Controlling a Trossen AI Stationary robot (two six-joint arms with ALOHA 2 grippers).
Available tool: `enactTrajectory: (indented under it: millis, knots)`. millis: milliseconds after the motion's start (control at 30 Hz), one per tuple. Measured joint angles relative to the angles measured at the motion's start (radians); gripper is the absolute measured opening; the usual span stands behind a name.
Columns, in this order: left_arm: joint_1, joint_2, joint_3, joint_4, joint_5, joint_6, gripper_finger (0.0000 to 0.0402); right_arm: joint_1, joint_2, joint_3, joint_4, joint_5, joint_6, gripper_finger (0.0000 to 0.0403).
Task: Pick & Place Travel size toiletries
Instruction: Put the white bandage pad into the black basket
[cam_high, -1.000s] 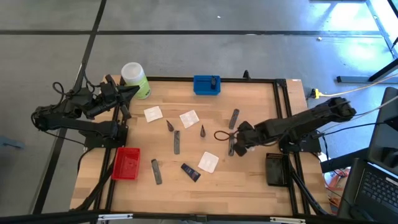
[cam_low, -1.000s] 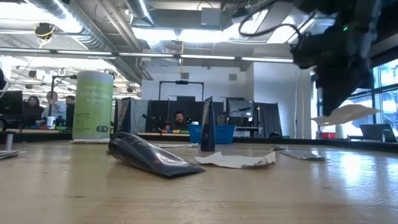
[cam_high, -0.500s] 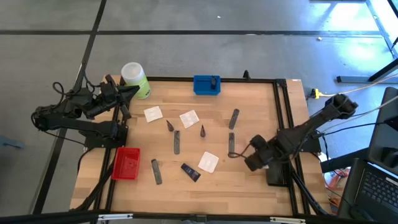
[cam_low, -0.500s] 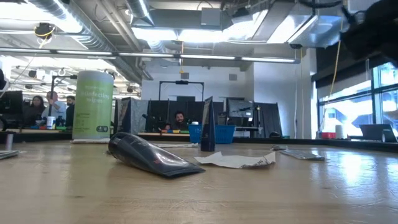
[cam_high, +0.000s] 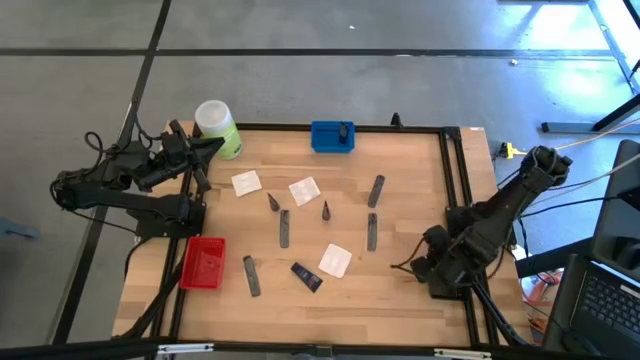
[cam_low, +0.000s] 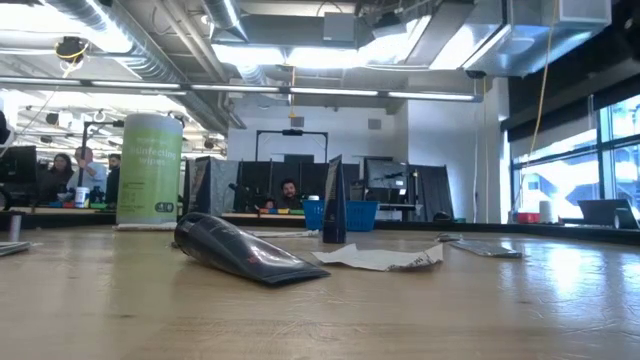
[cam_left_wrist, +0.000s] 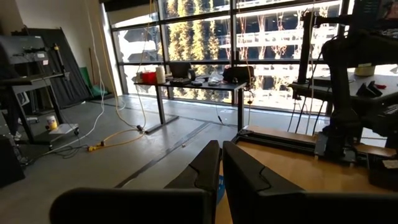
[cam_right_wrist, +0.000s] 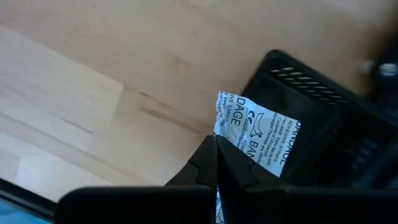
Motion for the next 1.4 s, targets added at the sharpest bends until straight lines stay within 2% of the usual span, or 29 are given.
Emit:
enactTrajectory:
  millis: [167,333,500,867,1400]
  knots:
    - [0.0,0.0,0.0,0.0,0.0,0.0,0.0015,0.074,0.008,0.095,-0.14,0.071,0.116,0.0]
    - [0.0,0.0,0.0,0.0,0.0,0.0,0.0015,0.132,0.039,0.097,-0.19,0.024,0.234,0.0]
    - [0.0,0.0,0.0,0.0,0.0,0.0,0.0015,0.171,0.102,0.095,-0.194,0.004,0.284,0.0]
    - [0.0,0.0,0.0,0.0,0.0,0.0,0.0015,0.178,0.235,0.094,-0.187,-0.001,0.294,0.0]
    - [0.0,0.0,0.0,0.0,0.0,0.0,0.0015,0.179,0.264,0.072,-0.105,-0.002,0.262,0.0]
